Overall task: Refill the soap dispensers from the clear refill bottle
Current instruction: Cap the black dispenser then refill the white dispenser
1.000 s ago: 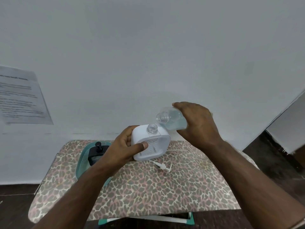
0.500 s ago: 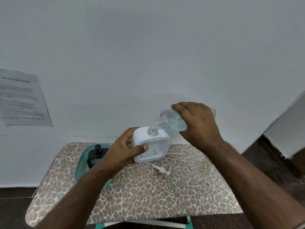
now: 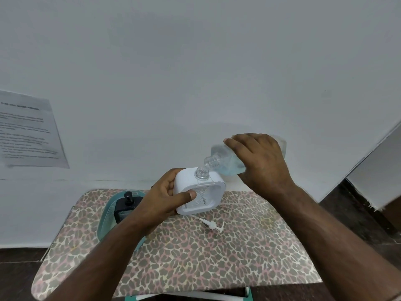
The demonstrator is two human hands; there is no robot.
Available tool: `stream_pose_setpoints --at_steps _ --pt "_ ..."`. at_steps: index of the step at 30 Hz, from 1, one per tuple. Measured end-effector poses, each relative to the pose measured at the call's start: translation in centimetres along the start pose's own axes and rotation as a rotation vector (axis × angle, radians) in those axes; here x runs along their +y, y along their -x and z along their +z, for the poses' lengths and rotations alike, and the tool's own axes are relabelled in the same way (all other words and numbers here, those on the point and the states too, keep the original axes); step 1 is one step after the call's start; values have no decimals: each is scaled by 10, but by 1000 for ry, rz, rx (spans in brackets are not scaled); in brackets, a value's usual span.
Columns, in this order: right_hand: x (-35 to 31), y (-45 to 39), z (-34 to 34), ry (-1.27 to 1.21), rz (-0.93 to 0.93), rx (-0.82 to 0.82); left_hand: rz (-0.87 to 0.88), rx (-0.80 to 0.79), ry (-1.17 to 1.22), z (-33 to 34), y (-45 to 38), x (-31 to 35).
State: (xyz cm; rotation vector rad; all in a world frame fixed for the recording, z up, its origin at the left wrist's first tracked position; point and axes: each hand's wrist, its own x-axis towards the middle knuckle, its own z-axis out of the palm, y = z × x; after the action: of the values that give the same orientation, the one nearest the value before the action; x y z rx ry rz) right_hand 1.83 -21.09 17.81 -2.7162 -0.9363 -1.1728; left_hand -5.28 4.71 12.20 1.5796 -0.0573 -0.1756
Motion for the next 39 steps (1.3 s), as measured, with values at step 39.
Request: stream_pose_setpoints --at_steps 39 --pt "9 -3 -2 60 -50 29 28 -15 21 -1 -2 -1"
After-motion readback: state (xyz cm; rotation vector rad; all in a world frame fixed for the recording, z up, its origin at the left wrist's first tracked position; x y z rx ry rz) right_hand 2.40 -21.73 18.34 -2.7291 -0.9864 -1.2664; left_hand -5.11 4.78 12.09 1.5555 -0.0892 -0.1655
